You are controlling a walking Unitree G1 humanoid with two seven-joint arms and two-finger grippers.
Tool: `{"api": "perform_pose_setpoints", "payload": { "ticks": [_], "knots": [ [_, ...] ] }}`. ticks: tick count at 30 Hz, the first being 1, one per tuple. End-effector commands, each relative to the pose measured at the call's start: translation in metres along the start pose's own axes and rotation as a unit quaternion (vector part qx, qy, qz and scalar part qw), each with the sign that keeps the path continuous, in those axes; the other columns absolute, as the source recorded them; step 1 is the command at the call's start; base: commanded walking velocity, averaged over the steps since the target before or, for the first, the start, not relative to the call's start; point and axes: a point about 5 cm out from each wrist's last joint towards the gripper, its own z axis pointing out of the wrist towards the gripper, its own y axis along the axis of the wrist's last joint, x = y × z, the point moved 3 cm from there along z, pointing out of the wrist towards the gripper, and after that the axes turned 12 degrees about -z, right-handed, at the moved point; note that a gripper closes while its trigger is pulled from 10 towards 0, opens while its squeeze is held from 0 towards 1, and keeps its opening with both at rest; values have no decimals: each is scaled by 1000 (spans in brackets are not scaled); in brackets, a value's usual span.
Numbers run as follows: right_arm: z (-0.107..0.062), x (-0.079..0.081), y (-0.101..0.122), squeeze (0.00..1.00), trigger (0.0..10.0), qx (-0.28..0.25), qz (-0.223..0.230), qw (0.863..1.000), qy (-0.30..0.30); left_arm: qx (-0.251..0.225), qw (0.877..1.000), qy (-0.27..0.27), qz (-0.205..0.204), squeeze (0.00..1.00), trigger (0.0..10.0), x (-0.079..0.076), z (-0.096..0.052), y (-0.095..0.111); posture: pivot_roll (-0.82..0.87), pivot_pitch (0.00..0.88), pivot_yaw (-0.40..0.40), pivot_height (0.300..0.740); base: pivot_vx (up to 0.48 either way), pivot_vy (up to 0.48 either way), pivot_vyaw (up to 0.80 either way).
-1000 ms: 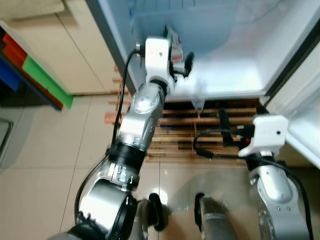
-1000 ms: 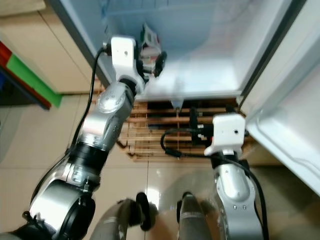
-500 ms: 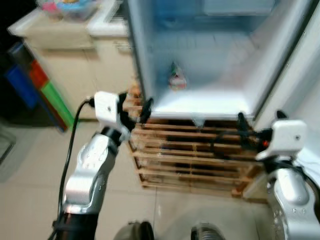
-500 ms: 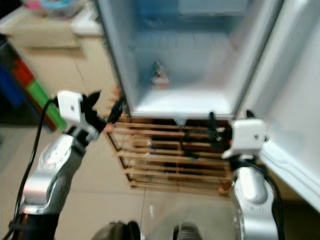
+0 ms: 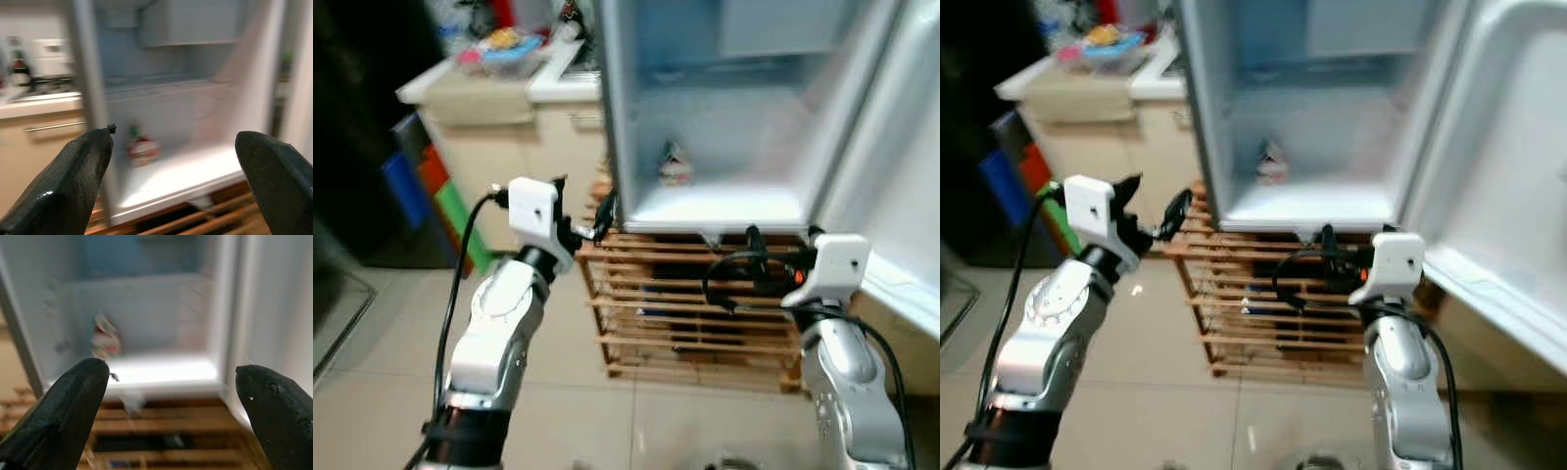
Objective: Restocking fridge
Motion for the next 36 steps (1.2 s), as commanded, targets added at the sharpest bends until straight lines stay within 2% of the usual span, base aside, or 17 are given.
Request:
{"api": "perform_pose_setpoints", "payload": {
  "ticks": [1, 10, 19, 26, 27, 28, 29, 30, 31, 32, 33, 34, 36],
  "knots": [
    [5, 3, 4, 0, 10000, -13, -3, 1000, 6, -1, 1000, 5, 10, 0, 10000, 4, 2, 2, -207, 2, 96, 740, 0, 0, 0],
    [3, 2, -5, 0, 10000, 0, -15, 1000, 13, -7, 1000, 10, 13, 0, 10000, 9, 5, 4, -203, 14, 86, 740, 0, -85, 0],
    [-2, 2, -8, 0, 10000, -1, -27, 999, 18, -10, 1000, -21, -1, 0, 10000, -3, 6, 1, -221, 23, 88, 740, 0, -443, 0],
    [-25, 5, -22, 0, 10000, 25, -34, 996, 75, -14, 1000, -15, -9, 0, 10000, -2, 4, 1, -226, 32, 82, 740, 0, -327, 0],
    [-40, 5, -40, 0, 10000, 66, -53, 989, 123, -10, 1000, -12, -8, 0, 10000, -1, 5, -1, -233, 37, 68, 740, 0, 0, 0],
    [-40, 5, -40, 0, 10000, 66, -53, 989, 123, -10, 1000, -12, -8, 0, 10000, -1, 5, -1, -233, 37, 68, 740, 0, 0, 0],
    [-51, 4, -54, 0, 10000, 100, -62, 981, 157, -6, 1000, -10, -8, 0, 10000, 0, 5, -2, -233, 37, 68, 740, 0, 0, 0],
    [-61, 2, -64, 0, 10000, 127, -74, 972, 182, -1, 1000, -7, -10, 0, 10000, 2, 6, -4, -239, 36, 62, 740, 0, 0, 0],
    [-70, -8, -83, 0, 10000, 177, -91, 962, 189, 18, 1000, 0, -10, 0, 10000, 5, 8, -12, -242, 36, 57, 740, 0, 0, 0],
    [-83, -34, -114, 0, 10000, 256, -134, 942, 171, 57, 998, 22, -11, 0, 10000, 14, 11, -28, -245, 34, 51, 740, 0, 0, 0],
    [-85, -51, -127, 0, 10000, 294, -155, 933, 141, 99, 994, 40, -7, 0, 10000, 22, 12, -44, -248, 34, 49, 740, 0, 0, 0],
    [-86, -67, -137, 0, 10000, 325, -176, 923, 108, 146, 988, 58, 2, 0, 10000, 30, 12, -62, -248, 34, 49, 740, 0, 0, 0],
    [-87, -85, -146, 0, 10000, 357, -200, 910, 64, 202, 976, 80, 14, 0, 10000, 40, 8, -82, -248, 34, 49, 740, 0, 0, 0]
  ]
}}
